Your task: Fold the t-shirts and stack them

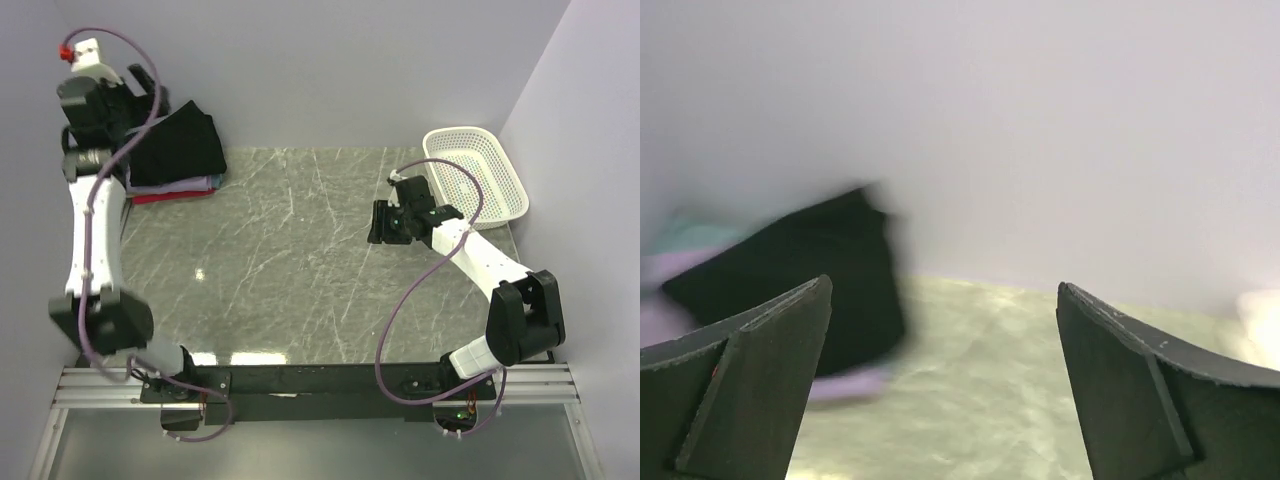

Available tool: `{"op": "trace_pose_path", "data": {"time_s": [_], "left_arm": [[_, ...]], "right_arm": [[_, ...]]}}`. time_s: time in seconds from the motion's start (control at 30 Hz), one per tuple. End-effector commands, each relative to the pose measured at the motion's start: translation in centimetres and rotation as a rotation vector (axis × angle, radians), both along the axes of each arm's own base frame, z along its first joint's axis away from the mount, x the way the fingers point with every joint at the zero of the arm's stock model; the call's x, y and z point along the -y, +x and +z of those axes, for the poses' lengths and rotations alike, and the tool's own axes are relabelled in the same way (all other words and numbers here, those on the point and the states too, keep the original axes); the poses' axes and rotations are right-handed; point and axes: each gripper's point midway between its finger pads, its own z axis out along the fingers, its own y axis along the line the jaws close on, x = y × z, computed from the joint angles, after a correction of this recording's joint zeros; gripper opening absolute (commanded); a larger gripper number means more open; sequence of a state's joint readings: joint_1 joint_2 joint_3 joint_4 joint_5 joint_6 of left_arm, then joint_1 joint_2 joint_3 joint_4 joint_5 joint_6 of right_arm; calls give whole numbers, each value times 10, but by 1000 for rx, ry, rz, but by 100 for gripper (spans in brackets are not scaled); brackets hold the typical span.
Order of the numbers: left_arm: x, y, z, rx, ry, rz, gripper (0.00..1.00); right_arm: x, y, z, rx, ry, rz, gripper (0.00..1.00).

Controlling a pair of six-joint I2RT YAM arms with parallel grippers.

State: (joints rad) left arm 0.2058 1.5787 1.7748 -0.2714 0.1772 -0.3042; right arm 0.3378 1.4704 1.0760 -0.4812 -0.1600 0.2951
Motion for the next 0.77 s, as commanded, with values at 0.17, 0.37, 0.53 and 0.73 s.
{"op": "trace_pose_path", "data": {"time_s": [0.17, 0.37, 0.53, 0.73], "left_arm": [[216, -114, -65, -13, -78, -472, 99], [229, -149, -139, -169, -70, -354, 99], [227, -163, -157, -195, -7, -324, 99], [208, -167, -164, -194, 58, -171, 100]], "right_arm": [[7, 9, 25, 96, -6, -35, 56], [23, 12, 45, 196, -17, -140, 56], [24, 6, 49, 205, 1, -145, 56], [36, 5, 51, 268, -10, -207, 56]]}}
